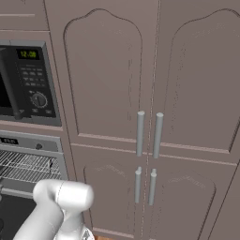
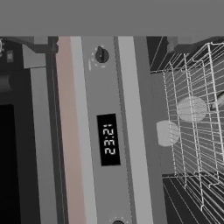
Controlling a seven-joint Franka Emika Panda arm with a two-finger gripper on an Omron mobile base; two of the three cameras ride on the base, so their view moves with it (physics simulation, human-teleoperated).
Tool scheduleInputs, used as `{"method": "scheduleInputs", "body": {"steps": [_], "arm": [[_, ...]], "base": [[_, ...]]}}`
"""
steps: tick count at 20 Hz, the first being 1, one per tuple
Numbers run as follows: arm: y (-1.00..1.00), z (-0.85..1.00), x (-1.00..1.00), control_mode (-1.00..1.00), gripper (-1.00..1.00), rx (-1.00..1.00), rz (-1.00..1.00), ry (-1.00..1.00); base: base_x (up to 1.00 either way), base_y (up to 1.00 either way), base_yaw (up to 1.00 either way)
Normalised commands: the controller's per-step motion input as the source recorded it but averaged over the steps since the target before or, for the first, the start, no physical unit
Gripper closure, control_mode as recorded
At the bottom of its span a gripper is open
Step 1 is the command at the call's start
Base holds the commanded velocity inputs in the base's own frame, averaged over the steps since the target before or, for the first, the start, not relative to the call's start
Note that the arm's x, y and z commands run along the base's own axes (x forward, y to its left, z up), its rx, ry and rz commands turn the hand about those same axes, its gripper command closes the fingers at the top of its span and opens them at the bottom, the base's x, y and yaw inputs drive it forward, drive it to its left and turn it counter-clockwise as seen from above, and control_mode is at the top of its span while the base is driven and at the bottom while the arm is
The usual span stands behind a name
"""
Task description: Take the fish from the oven and place it on the plate on the counter.
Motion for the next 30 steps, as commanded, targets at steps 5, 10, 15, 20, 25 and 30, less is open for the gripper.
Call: {"method": "scheduleInputs", "body": {"steps": [5,10,15,20,25,30], "arm": [[0.15,-0.29,0.0,-1.0,-1.0,-0.04,0.0,-0.09],[0.0,-0.45,0.02,-1.0,-1.0,-0.07,0.0,-0.15],[-0.09,-0.56,0.22,-1.0,-1.0,-0.01,-0.04,-0.01],[-0.07,0.03,0.17,-1.0,-1.0,0.12,0.0,0.32],[-0.11,0.0,0.34,-1.0,-1.0,0.15,0.0,0.37],[-0.02,-0.16,0.4,-1.0,-1.0,0.02,0.0,0.06]], "base": [[0.0,0.0,0.0],[0.0,0.0,0.0],[0.0,0.0,0.0],[0.0,0.0,0.0],[0.0,0.0,0.0],[0.0,0.0,0.0]]}}
